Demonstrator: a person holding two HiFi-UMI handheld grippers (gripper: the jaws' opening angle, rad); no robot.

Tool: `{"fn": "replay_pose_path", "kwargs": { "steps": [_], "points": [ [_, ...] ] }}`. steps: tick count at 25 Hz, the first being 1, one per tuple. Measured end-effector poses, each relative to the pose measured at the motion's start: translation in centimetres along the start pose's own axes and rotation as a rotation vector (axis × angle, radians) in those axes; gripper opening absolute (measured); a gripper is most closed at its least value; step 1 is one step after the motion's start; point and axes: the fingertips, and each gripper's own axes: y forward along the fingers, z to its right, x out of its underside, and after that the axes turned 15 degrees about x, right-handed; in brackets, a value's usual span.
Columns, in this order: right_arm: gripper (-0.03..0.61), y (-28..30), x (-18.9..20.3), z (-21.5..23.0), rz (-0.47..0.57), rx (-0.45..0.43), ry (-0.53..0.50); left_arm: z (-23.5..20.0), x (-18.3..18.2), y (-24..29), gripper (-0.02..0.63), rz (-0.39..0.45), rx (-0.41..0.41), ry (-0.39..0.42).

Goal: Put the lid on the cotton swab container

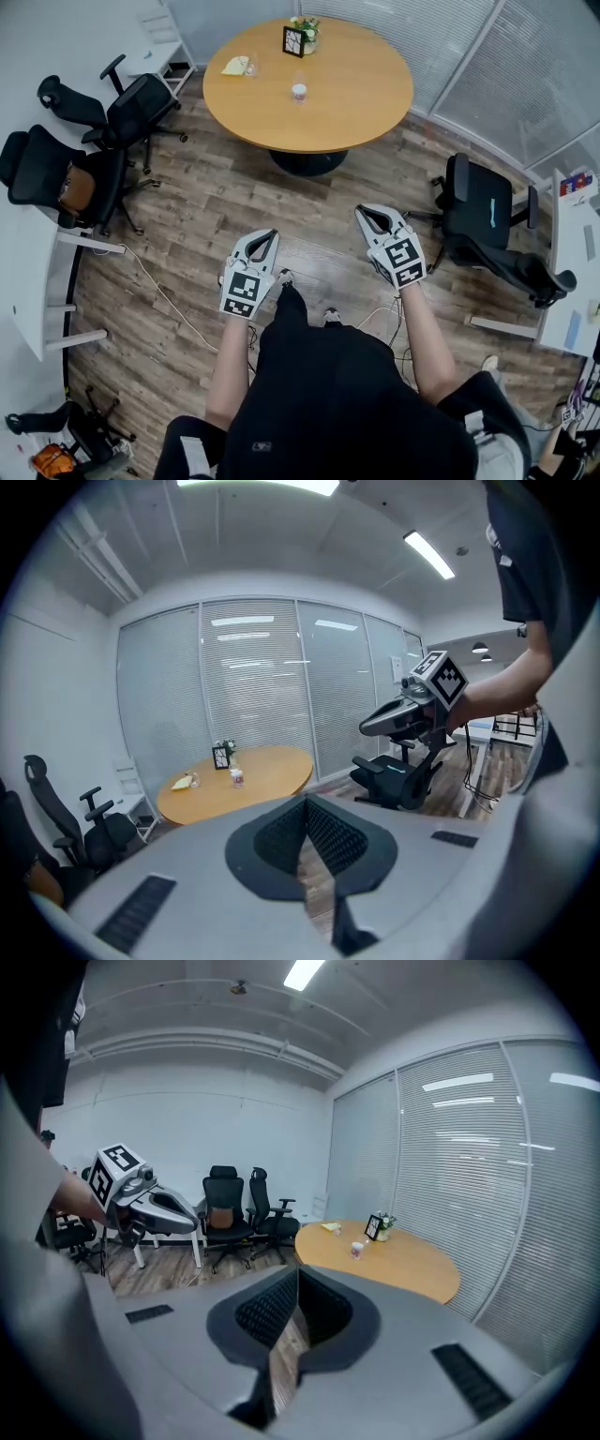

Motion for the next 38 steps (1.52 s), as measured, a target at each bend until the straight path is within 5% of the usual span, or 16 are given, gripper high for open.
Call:
{"fn": "replay_pose_path", "kwargs": {
  "steps": [22,38],
  "points": [
    [0.008,12.2,-1.3,-0.9,-0.122,0.118,0.031,-13.2,2.2,2.9,0.006,-0.009,0.184,-0.025],
    [0.008,14.4,-0.5,-0.5,-0.159,0.208,0.079,-17.4,2.9,3.7,0.006,-0.034,0.263,0.01]
  ]
}}
